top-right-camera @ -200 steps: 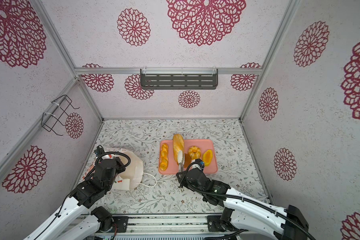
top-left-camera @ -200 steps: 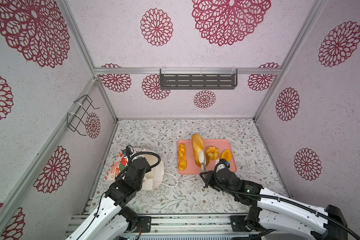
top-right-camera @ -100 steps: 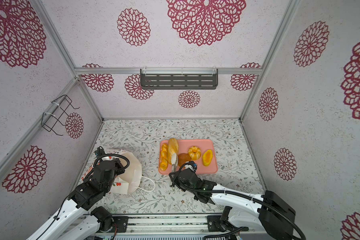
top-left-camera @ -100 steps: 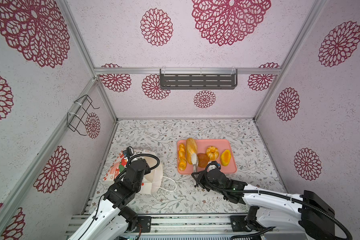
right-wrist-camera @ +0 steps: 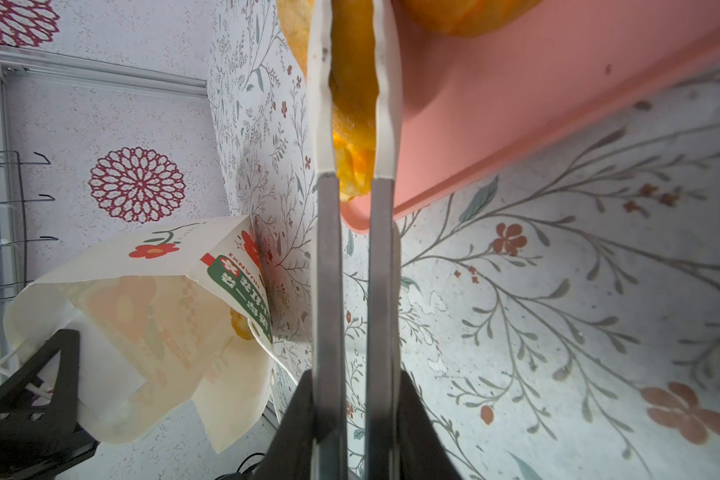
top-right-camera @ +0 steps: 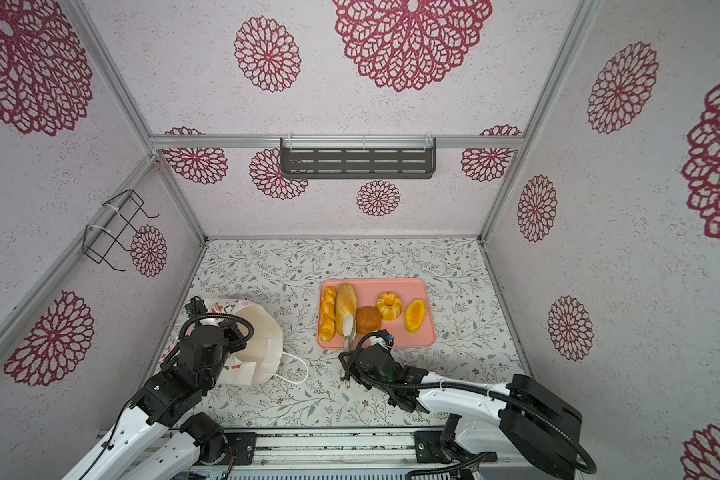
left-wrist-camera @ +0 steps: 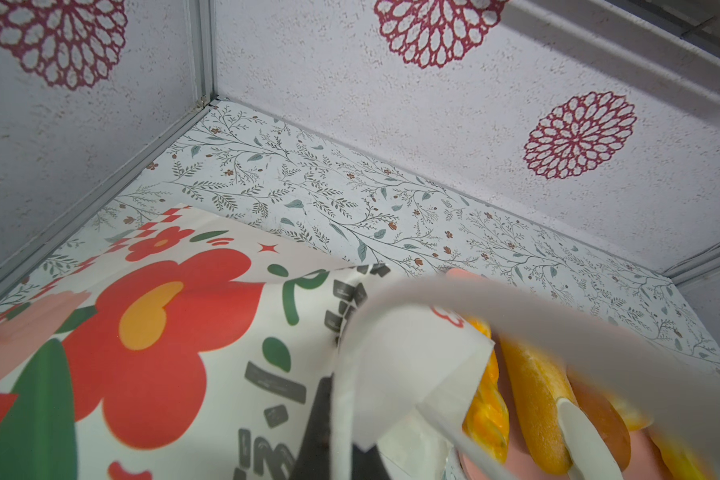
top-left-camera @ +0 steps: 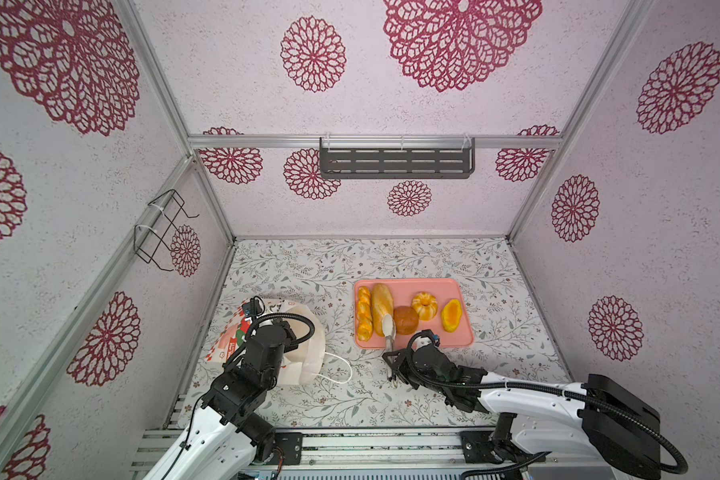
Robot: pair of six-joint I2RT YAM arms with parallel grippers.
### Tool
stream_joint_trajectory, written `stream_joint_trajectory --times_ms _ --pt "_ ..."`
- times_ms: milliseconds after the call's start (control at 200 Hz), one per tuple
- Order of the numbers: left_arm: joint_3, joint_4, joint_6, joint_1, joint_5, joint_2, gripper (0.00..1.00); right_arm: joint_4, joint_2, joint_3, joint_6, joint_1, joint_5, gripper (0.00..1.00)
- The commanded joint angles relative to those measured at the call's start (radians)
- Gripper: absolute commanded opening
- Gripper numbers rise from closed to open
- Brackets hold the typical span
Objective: Take the fake bread out of the paper bag
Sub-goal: 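Carry the baguette over the pink tray and lower it beside the other breads, then open the right gripper and draw it back from the baguette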
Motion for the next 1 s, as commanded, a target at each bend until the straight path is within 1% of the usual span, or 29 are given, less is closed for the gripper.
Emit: stream_joint_trajectory --times_ms 0,75,140,195,395,490,565,781,996 --pt "0.004 0.018 0.018 0.008 0.007 -0.005 0.00 -0.002 -0.019 0.011 0.012 0.004 0.019 0.00" --pt "0.006 0.018 0.024 0.009 0.010 -0.007 0.00 -0.028 -0.036 0.011 0.002 0.004 0.029 0.00" --pt "0.007 0.017 0.024 0.008 0.014 -0.008 0.00 -0.060 -0.050 0.011 0.000 0.002 0.037 0.14" --pt "0.006 0.015 0.023 0.009 0.016 -0.009 0.00 -0.078 -0.056 0.012 -0.002 0.002 0.036 0.23" --pt "0.002 0.012 0.016 0.009 0.025 -0.015 0.00 -0.168 -0.062 0.051 -0.044 0.001 0.020 0.38" --pt "0.001 0.011 0.015 0.009 0.026 -0.017 0.00 -0.165 -0.055 0.069 -0.080 0.000 0.001 0.42" --pt "0.002 0.008 0.012 0.009 0.025 -0.018 0.00 -0.165 -0.054 0.081 -0.093 0.000 -0.013 0.43" --pt "0.002 -0.006 0.010 0.010 0.027 -0.031 0.00 -0.222 -0.074 0.107 -0.103 0.001 -0.029 0.45" --pt "-0.005 -0.017 0.002 0.009 0.028 -0.046 0.00 -0.268 -0.128 0.078 -0.104 -0.001 -0.041 0.47"
